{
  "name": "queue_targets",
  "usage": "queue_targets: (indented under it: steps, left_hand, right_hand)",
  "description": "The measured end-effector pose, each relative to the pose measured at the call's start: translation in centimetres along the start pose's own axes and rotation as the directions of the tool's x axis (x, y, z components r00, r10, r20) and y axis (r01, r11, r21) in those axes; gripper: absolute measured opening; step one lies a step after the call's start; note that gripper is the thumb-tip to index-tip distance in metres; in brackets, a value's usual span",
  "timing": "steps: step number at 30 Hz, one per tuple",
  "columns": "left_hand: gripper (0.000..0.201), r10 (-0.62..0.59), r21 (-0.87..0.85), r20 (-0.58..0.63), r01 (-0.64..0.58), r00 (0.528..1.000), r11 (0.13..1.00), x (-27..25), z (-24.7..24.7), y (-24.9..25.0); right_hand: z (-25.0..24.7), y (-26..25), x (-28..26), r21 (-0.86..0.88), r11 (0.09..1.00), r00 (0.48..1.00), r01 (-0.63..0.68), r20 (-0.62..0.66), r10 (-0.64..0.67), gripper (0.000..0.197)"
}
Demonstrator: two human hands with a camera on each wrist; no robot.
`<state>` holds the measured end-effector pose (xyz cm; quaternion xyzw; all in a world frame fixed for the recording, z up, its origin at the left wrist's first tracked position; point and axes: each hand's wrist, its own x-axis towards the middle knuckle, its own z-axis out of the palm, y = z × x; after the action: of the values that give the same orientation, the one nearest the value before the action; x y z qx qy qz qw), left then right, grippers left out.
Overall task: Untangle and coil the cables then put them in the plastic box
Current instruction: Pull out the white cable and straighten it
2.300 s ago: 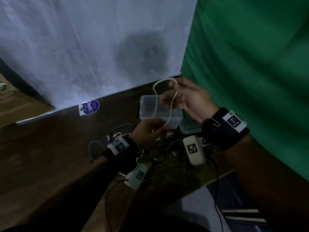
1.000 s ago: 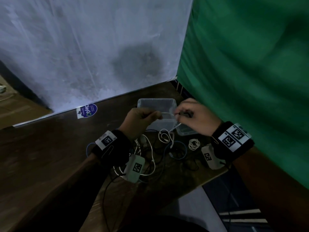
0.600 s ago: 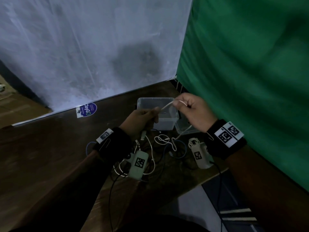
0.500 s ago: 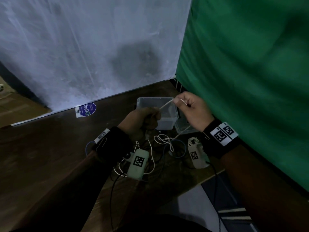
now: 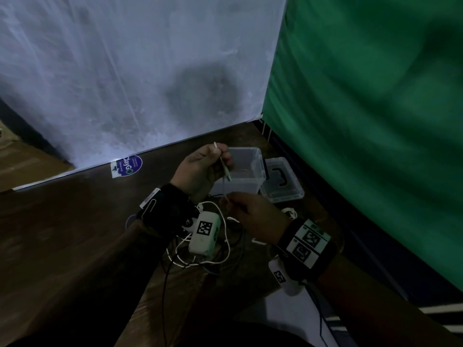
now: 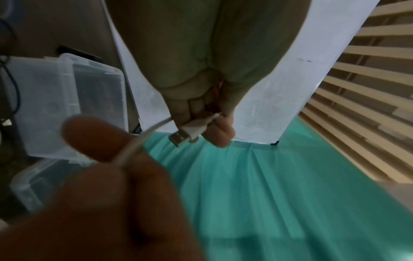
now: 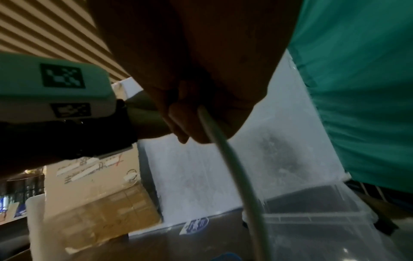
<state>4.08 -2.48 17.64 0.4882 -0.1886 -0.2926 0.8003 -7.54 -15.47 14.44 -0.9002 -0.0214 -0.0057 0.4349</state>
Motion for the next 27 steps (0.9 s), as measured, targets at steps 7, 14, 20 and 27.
queue_targets:
  steps: [7, 14, 20, 27]
  left_hand:
    - [0.018, 0.035, 0.597, 0.066, -0.067, 0.997, 0.799, -0.3, 0.5, -0.9]
    - [0.030, -0.192, 0.248, 0.166, 0.147, 0.967, 0.958, -2.0, 2.8, -0.4]
    - [0.025, -0.105, -0.076, 0.217, 0.124, 0.970, 0.989, -1.4, 2.0, 0.7]
    - [0.022, -0.028, -0.062, -0.096, 0.022, 0.995, 0.998, 0.2, 0.0, -0.9]
  right_hand:
    - [-5.5, -4.1, -0.2, 0.107, 0.993, 0.990, 0.052, -0.137, -0.037, 0.017]
    - [-7.7, -1.5, 1.7, 0.128, 0.989, 0.928, 0.068, -0.372, -0.015, 0.025]
    - [-3.2, 2.3, 1.9, 0.309, 0.948, 0.977, -0.077, -0.167, 0.134, 0.044]
    - [-1.0, 0.2, -0.2, -0.038, 0.993, 0.985, 0.113, -0.127, -0.117, 0.020]
